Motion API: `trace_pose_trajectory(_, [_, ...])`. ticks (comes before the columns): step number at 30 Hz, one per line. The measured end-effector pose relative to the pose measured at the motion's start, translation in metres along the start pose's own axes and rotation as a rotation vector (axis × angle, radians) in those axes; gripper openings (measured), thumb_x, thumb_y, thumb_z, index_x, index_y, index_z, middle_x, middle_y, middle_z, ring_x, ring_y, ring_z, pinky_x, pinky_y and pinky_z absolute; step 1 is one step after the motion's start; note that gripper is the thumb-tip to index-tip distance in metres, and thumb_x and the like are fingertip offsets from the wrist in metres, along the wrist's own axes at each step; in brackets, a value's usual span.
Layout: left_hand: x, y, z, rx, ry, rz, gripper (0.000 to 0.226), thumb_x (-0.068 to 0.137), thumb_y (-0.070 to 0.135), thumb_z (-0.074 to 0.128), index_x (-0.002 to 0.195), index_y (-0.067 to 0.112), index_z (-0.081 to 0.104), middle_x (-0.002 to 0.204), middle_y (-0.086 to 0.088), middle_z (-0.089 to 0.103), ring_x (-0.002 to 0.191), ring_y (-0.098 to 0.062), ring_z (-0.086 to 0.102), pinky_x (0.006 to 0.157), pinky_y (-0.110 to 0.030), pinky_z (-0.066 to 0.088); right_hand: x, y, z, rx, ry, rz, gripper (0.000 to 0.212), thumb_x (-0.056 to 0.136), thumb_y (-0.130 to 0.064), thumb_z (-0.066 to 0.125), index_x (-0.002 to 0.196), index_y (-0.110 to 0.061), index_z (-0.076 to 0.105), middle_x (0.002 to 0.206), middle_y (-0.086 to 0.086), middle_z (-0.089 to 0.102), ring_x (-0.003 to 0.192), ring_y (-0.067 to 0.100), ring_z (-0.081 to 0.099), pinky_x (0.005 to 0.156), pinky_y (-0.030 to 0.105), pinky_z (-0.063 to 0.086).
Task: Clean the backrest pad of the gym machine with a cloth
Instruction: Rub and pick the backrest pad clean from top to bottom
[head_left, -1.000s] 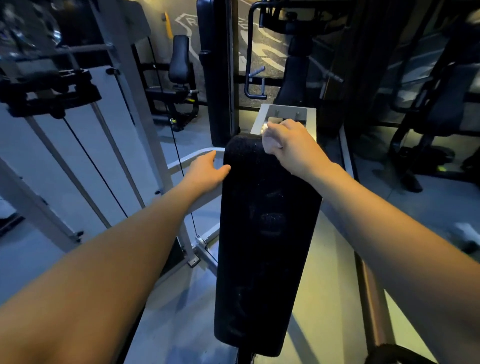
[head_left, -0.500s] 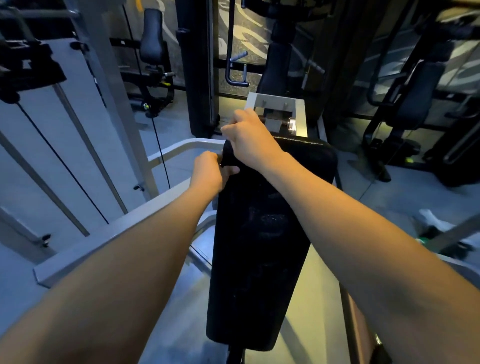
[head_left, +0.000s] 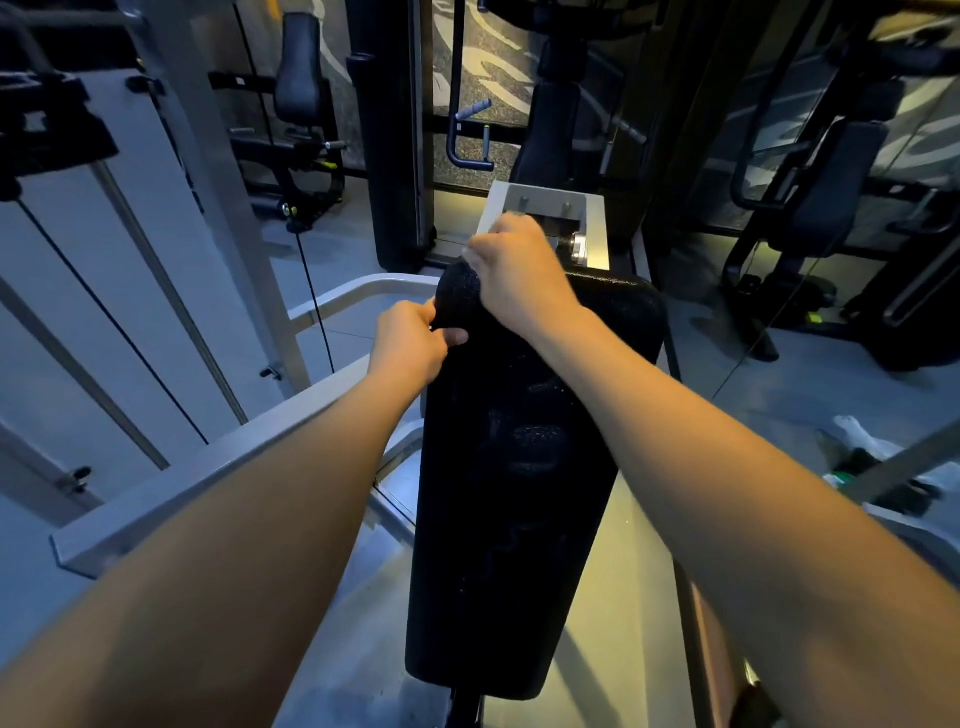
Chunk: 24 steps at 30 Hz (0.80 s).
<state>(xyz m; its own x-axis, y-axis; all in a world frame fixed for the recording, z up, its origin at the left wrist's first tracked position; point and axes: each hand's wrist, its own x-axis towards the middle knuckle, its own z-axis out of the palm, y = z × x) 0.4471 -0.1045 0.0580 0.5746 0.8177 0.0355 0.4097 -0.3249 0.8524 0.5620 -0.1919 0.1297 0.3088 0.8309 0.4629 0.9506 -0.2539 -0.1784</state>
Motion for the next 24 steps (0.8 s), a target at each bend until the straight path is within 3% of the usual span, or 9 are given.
trace_pose_trajectory(5, [-0.004, 0.001, 0.003, -0.019, 0.01, -0.026, 0.021, 0.087, 0.021, 0.077, 0.108, 0.021, 0.075, 0.098, -0.003, 0.075, 0.092, -0.022, 0.07, 0.088, -0.043, 0.057, 0.021, -0.03, -0.007, -0.107, -0.211, -0.072, 0.023, 0.096, -0.005, 0.052, 0.085, -0.015, 0.069, 0.095, 0.007, 0.05, 0.1, 0.032, 0.048, 0.077, 0.033, 0.034])
trace_pose_trajectory(7, [-0.004, 0.0, 0.004, -0.032, 0.018, -0.024, 0.015, 0.087, 0.02, 0.077, 0.101, 0.026, 0.075, 0.096, -0.001, 0.074, 0.088, -0.02, 0.07, 0.084, -0.038, 0.058, 0.023, -0.02, -0.019, -0.037, -0.245, -0.033, 0.028, 0.099, -0.012, 0.052, 0.075, -0.017, 0.065, 0.083, 0.003, 0.054, 0.088, 0.029, 0.054, 0.075, 0.036, 0.043])
trace_pose_trajectory(10, [-0.004, 0.002, 0.001, 0.008, 0.02, -0.01, 0.016, 0.088, 0.021, 0.078, 0.103, 0.018, 0.076, 0.094, 0.001, 0.07, 0.085, -0.018, 0.067, 0.076, -0.032, 0.053, 0.024, 0.014, -0.039, 0.043, -0.276, 0.169, 0.025, 0.102, -0.022, 0.053, 0.093, -0.008, 0.073, 0.082, 0.009, 0.072, 0.071, 0.021, 0.071, 0.076, 0.036, 0.058])
trace_pose_trajectory(11, [-0.003, 0.003, 0.001, 0.011, 0.023, -0.017, 0.009, 0.087, 0.022, 0.079, 0.089, 0.015, 0.073, 0.092, -0.001, 0.07, 0.082, -0.018, 0.065, 0.072, -0.032, 0.051, 0.023, 0.023, -0.043, 0.032, -0.297, 0.212, 0.025, 0.101, -0.02, 0.054, 0.098, -0.004, 0.073, 0.085, 0.012, 0.073, 0.071, 0.021, 0.072, 0.076, 0.037, 0.059])
trace_pose_trajectory(14, [0.0, 0.003, -0.001, 0.04, 0.003, -0.058, 0.041, 0.086, 0.024, 0.08, 0.06, 0.011, 0.051, 0.071, -0.003, 0.06, 0.066, -0.016, 0.056, 0.057, -0.027, 0.039, 0.028, 0.021, -0.044, 0.051, -0.328, 0.203, 0.027, 0.099, -0.017, 0.052, 0.087, -0.004, 0.071, 0.079, 0.015, 0.072, 0.052, 0.022, 0.068, 0.058, 0.037, 0.059])
trace_pose_trajectory(16, [0.002, 0.002, -0.003, 0.044, -0.027, -0.078, 0.029, 0.086, 0.024, 0.08, 0.074, 0.002, 0.065, 0.076, -0.005, 0.064, 0.07, -0.016, 0.06, 0.058, -0.027, 0.042, 0.038, 0.005, -0.035, 0.057, -0.314, 0.152, 0.025, 0.096, -0.011, 0.052, 0.09, -0.005, 0.075, 0.087, 0.014, 0.072, 0.063, 0.026, 0.068, 0.055, 0.033, 0.052])
trace_pose_trajectory(19, [0.002, 0.005, -0.004, 0.052, -0.024, -0.078, 0.017, 0.088, 0.025, 0.078, 0.089, 0.009, 0.072, 0.085, -0.003, 0.068, 0.078, -0.017, 0.064, 0.063, -0.028, 0.047, 0.052, -0.025, -0.014, -0.025, -0.373, 0.058, 0.021, 0.096, -0.009, 0.052, 0.088, -0.01, 0.071, 0.093, 0.01, 0.068, 0.095, 0.03, 0.062, 0.079, 0.031, 0.044])
trace_pose_trajectory(22, [0.001, 0.007, -0.002, 0.132, -0.016, -0.062, 0.03, 0.09, 0.033, 0.075, 0.104, 0.006, 0.071, 0.101, -0.01, 0.07, 0.092, -0.026, 0.065, 0.075, -0.034, 0.051, 0.058, -0.04, -0.004, -0.132, -0.433, 0.02, 0.023, 0.094, -0.007, 0.049, 0.073, -0.014, 0.05, 0.077, 0.006, 0.052, 0.096, 0.035, 0.051, 0.085, 0.038, 0.043])
trace_pose_trajectory(24, [-0.001, 0.008, -0.002, 0.102, -0.01, -0.057, 0.028, 0.09, 0.029, 0.075, 0.103, 0.004, 0.071, 0.1, -0.011, 0.071, 0.091, -0.024, 0.067, 0.064, -0.027, 0.047, 0.057, -0.03, -0.011, -0.062, -0.439, 0.014, 0.02, 0.098, -0.011, 0.049, 0.086, -0.01, 0.065, 0.091, 0.01, 0.065, 0.098, 0.034, 0.055, 0.079, 0.035, 0.04])
